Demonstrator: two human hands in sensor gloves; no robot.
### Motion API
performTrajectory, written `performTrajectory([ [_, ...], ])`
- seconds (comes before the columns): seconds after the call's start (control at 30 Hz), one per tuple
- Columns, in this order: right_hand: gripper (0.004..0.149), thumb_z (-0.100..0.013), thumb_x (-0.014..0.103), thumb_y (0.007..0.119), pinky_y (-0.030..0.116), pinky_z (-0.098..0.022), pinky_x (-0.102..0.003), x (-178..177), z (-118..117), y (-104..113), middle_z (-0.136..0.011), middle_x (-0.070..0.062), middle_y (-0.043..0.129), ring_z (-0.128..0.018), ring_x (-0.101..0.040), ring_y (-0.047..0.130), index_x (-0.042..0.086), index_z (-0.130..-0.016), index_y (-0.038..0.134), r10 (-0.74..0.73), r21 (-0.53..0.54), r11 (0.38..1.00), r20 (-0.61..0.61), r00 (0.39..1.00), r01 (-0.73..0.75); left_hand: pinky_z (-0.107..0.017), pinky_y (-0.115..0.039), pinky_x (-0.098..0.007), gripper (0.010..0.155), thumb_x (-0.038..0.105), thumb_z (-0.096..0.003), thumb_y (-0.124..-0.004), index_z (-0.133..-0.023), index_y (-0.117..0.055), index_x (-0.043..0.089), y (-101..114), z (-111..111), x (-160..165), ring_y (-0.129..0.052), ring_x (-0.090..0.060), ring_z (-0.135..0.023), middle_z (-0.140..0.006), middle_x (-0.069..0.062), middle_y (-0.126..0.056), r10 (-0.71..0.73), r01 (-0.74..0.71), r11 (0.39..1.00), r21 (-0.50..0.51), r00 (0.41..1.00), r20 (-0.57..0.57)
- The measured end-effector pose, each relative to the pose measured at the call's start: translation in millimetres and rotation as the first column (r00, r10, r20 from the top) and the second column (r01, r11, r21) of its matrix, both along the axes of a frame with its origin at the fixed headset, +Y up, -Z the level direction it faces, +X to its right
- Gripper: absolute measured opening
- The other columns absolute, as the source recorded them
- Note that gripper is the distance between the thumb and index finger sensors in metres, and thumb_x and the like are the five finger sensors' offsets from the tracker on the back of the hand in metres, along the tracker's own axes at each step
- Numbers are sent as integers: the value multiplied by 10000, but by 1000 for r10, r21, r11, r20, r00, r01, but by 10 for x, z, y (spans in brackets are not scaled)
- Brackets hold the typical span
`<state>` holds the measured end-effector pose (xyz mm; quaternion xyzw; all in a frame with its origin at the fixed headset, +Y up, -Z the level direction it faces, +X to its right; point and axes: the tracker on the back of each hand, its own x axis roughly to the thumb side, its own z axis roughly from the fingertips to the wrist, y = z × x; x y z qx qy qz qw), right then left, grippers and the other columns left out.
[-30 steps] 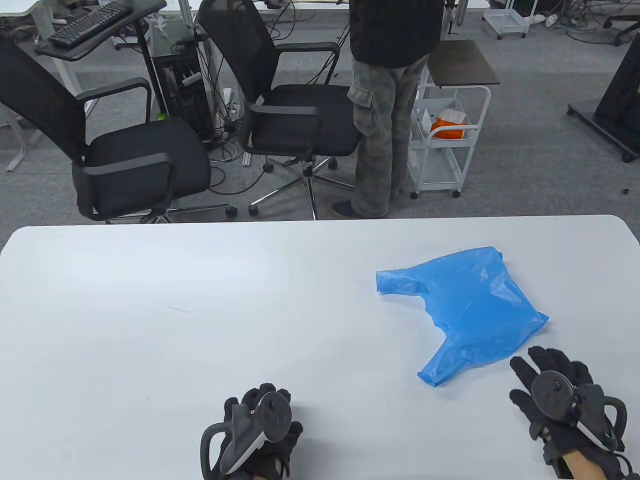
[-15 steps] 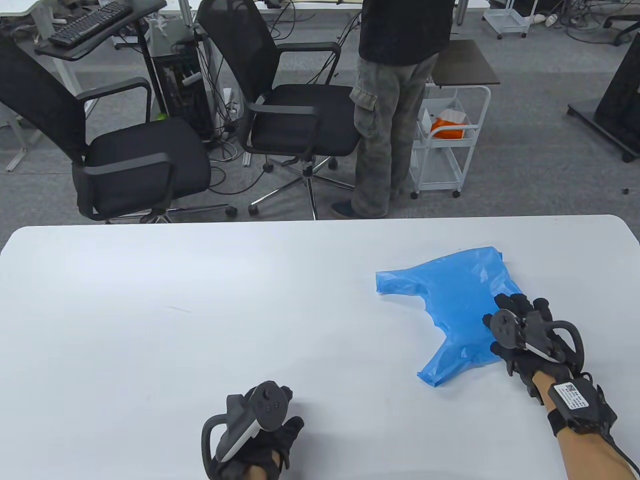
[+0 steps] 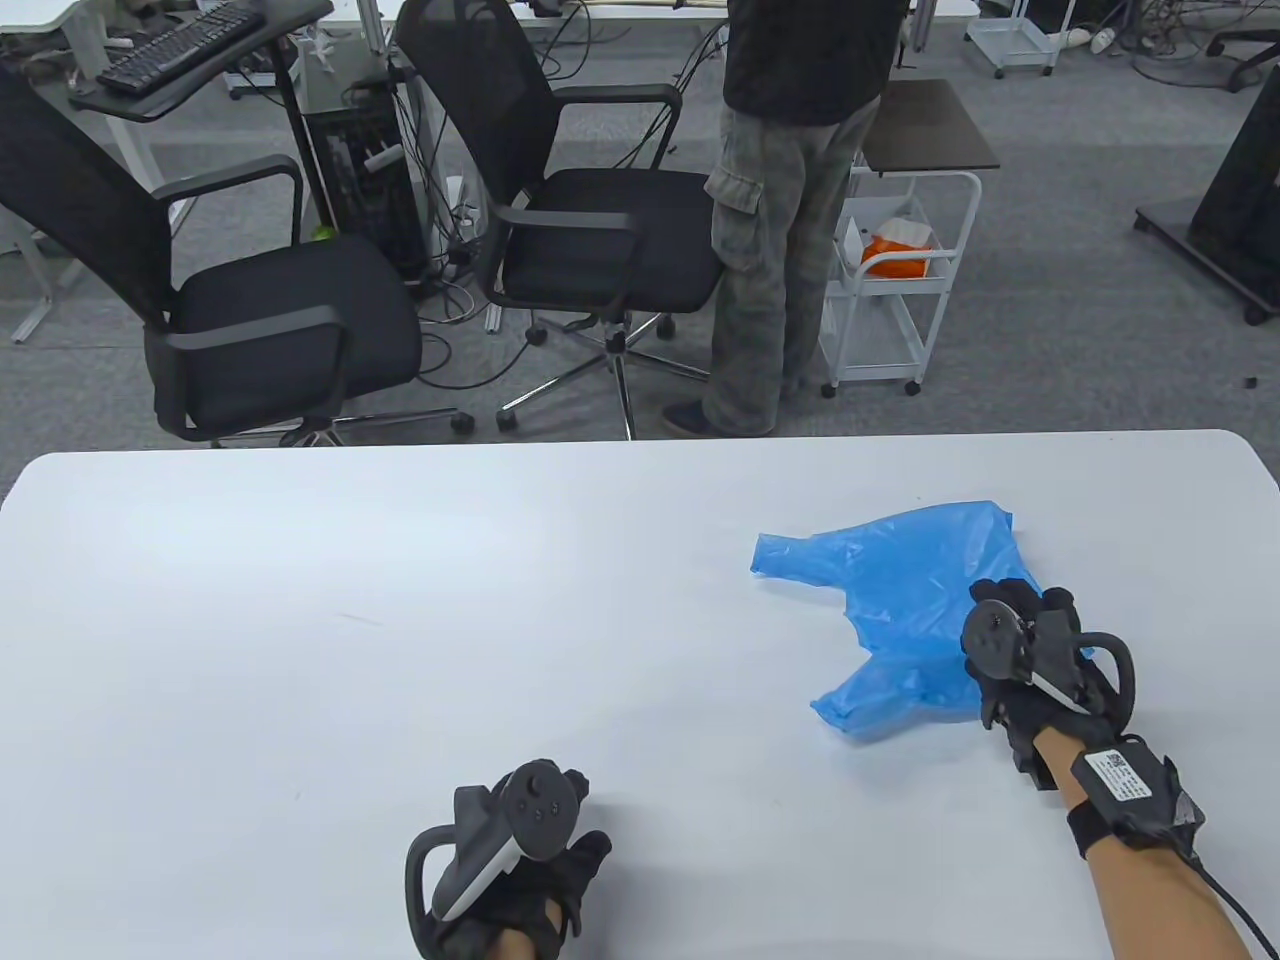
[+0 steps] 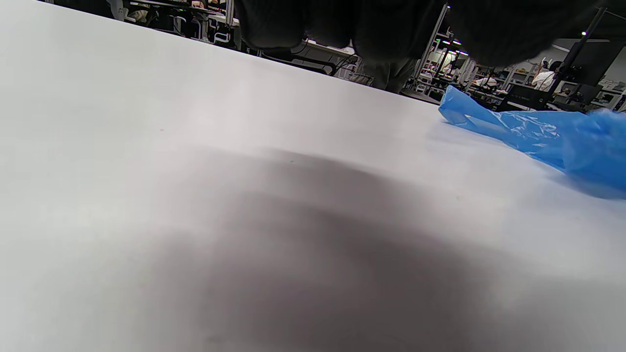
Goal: Squeeze plastic bag to expel air
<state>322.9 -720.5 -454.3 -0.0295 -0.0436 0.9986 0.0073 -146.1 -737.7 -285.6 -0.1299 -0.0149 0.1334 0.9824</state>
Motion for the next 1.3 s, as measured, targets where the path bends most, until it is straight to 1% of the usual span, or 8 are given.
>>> performTrajectory([
  [0.17, 387, -373, 387, 812, 363, -791, -509, -124, -8, 588, -1093, 98, 466, -1065, -231, 451, 322, -754, 794, -289, 100, 955, 73, 955, 281, -765, -353, -624, 677, 543, -367, -703, -983, -545, 311, 23, 40, -16, -503, -327, -1060, -1080, 19, -445, 8, -8, 1000, 23, 1000, -7],
  [0.3, 388, -383, 392, 799, 420, -771, -487, -398, 78, 1109, -1063, 91, 530, -1038, -236, 509, 323, -764, 773, -402, 194, 902, 48, 915, 386, -763, -356, -624, 676, 542, -367, -704, -982, -547, 309, 42, 82, -34, -505, -330, -1057, -1078, 16, -448, 18, -17, 999, 42, 1000, -13],
  [0.43, 387, -390, 396, 786, 445, -760, -473, -811, 278, 1441, -1048, 90, 551, -1017, -231, 541, 343, -772, 753, -349, 261, 896, -86, 933, 359, -761, -356, -624, 678, 545, -366, -702, -981, -545, 308, 64, 120, -52, -504, -332, -1055, -1078, 16, -445, 34, -33, 998, 60, 999, -16],
  [0.57, 386, -391, 395, 780, 435, -763, -474, -1281, 582, 1533, -1043, 97, 556, -1015, -224, 543, 365, -774, 743, -211, 306, 908, -258, 943, 287, -758, -358, -626, 677, 544, -365, -702, -981, -547, 307, 89, 148, -79, -505, -334, -1054, -1077, 14, -447, 49, -47, 995, 83, 998, -26],
  [0.8, 384, -388, 410, 772, 425, -768, -465, -1890, 1193, 1170, -1020, 126, 581, -1005, -196, 559, 399, -770, 732, 148, 411, 910, -454, 879, 59, -755, -360, -627, 681, 544, -364, -704, -981, -547, 303, 137, 201, -132, -504, -340, -1051, -1076, 9, -446, 75, -68, 989, 130, 996, -50],
  [1.07, 386, -385, 415, 772, 418, -769, -465, -1910, 1526, 240, -1004, 130, 598, -998, -192, 566, 418, -768, 727, 176, 258, 965, -547, 819, -36, -754, -360, -628, 688, 545, -366, -700, -986, -530, 299, 158, 215, -142, -498, -340, -1052, -1077, 8, -438, 86, -77, 985, 151, 995, -58],
  [1.2, 390, -383, 415, 773, 419, -769, -466, -1895, 1624, -17, -1003, 130, 599, -998, -191, 568, 416, -770, 727, 156, 178, 982, -575, 803, -63, -754, -360, -628, 688, 546, -367, -700, -986, -529, 300, 158, 215, -131, -497, -340, -1053, -1077, 10, -437, 84, -76, 986, 147, 995, -51],
  [1.3, 400, -380, 427, 771, 423, -769, -466, -1879, 1706, -60, -1007, 131, 596, -999, -191, 568, 418, -777, 723, 136, 134, 989, -611, 780, -68, -753, -359, -629, 688, 547, -366, -699, -985, -531, 300, 156, 219, -129, -496, -340, -1052, -1076, 8, -439, 89, -82, 987, 140, 995, -49],
])
